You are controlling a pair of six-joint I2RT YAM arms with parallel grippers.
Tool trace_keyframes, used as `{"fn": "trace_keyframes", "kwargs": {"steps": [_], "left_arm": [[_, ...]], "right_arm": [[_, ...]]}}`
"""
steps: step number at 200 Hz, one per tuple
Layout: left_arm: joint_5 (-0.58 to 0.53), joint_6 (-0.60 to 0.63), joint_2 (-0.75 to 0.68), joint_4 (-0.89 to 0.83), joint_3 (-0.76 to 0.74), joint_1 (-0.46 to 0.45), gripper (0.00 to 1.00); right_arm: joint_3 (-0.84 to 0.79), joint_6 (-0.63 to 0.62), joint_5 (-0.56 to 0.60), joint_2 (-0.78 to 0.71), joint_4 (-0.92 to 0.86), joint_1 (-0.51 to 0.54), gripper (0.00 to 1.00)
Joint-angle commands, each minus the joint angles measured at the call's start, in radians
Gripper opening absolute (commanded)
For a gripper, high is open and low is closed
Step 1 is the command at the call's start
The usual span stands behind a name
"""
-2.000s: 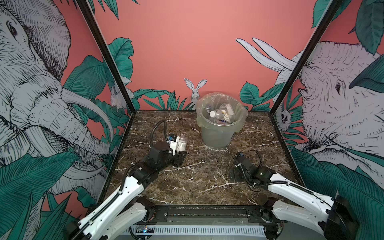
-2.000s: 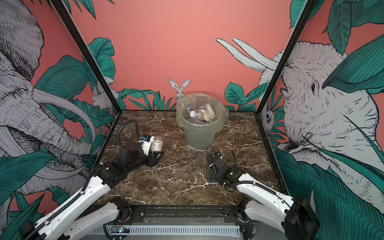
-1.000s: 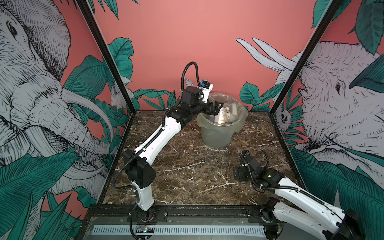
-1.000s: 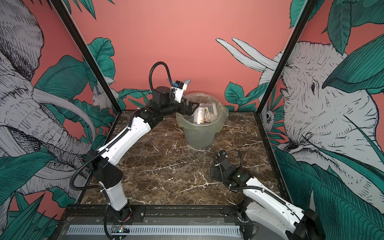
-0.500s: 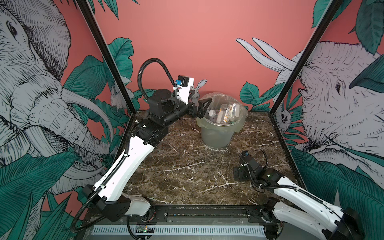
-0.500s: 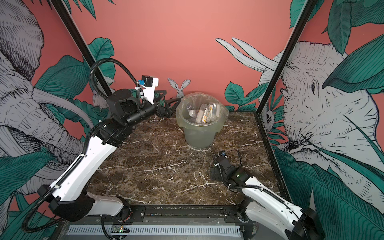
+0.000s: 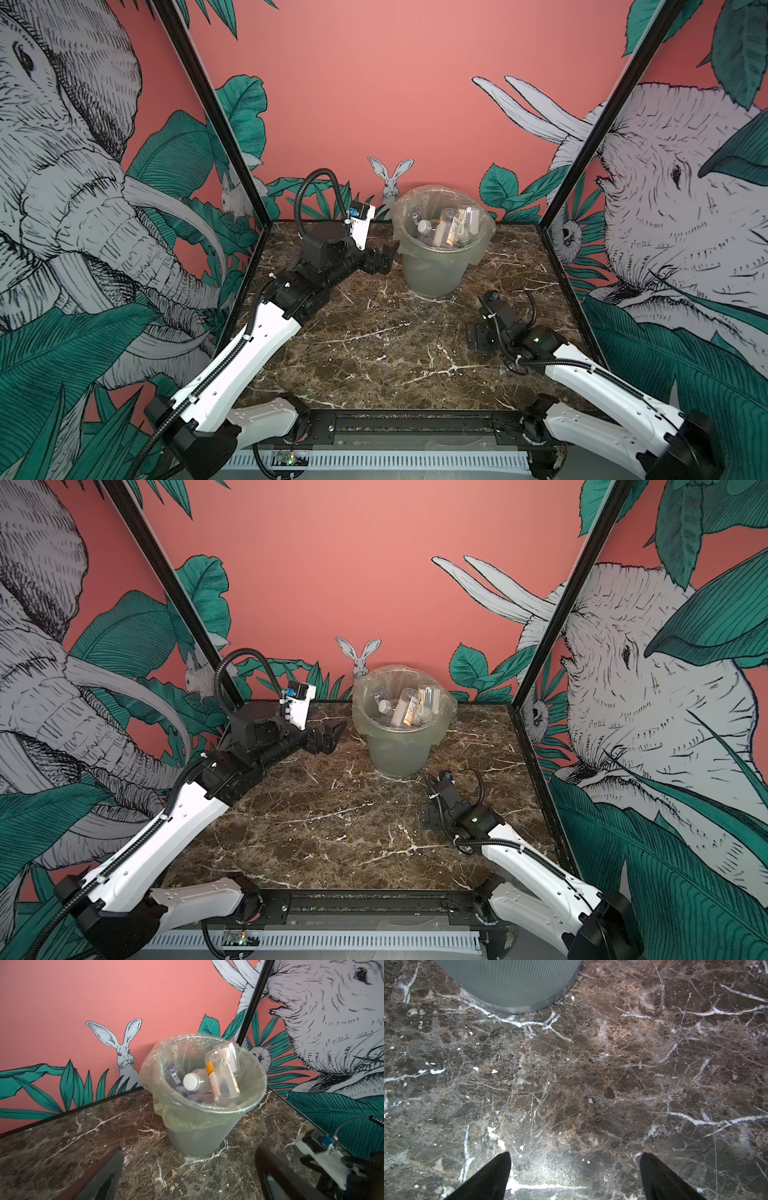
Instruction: Throw the plastic bottles in the bin
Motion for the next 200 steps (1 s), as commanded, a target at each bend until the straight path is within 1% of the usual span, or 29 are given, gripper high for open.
{"fn": "trace_keyframes", "kwargs": {"steps": [1,15,44,73,85,100,122,141,159,183,200], "left_arm": [[-0.073,-0.007,-0.048,-0.017,-0.073,0.013,1.00],[-0.114,-0.014,-0.076,-0.015,-0.127,0.019,1.00],[-0.150,-0.052,-0.138,0.021,-0.259,0.053,0.99],[-0.131,-0.080,-0.181,0.046,-0.363,0.116,1.00],[-0.133,-0.089,-0.194,0.061,-0.400,0.134,1.00],[-0.172,-0.096,-0.200,0.062,-0.431,0.144,1.00],[-0.277,-0.123,-0.217,0.054,-0.461,0.149,0.99],[-0.247,-0.151,-0.250,0.083,-0.496,0.192,0.99],[-0.293,-0.161,-0.273,0.096,-0.515,0.215,0.99],[-0.346,-0.114,-0.297,0.134,-0.545,0.240,1.00],[-0.375,-0.086,-0.299,0.169,-0.570,0.260,1.00]], "right_arm": [[0.045,-0.035,0.013,0.017,-0.014,-0.023,0.99],[0.061,-0.048,0.011,0.026,-0.014,-0.042,0.99],[0.094,-0.069,0.005,0.044,-0.017,-0.098,0.99],[0.130,-0.089,0.010,0.056,-0.029,-0.178,0.99],[0.139,-0.088,-0.008,0.056,-0.024,-0.216,0.99],[0.149,-0.088,-0.005,0.053,-0.015,-0.247,0.99],[0.167,-0.092,0.012,0.053,0.000,-0.279,0.99],[0.184,-0.111,-0.013,0.053,0.013,-0.312,0.99],[0.192,-0.120,-0.023,0.051,0.015,-0.358,0.99],[0.175,-0.122,-0.055,0.041,0.046,-0.419,0.99],[0.162,-0.128,-0.064,0.039,0.071,-0.443,0.99]]}}
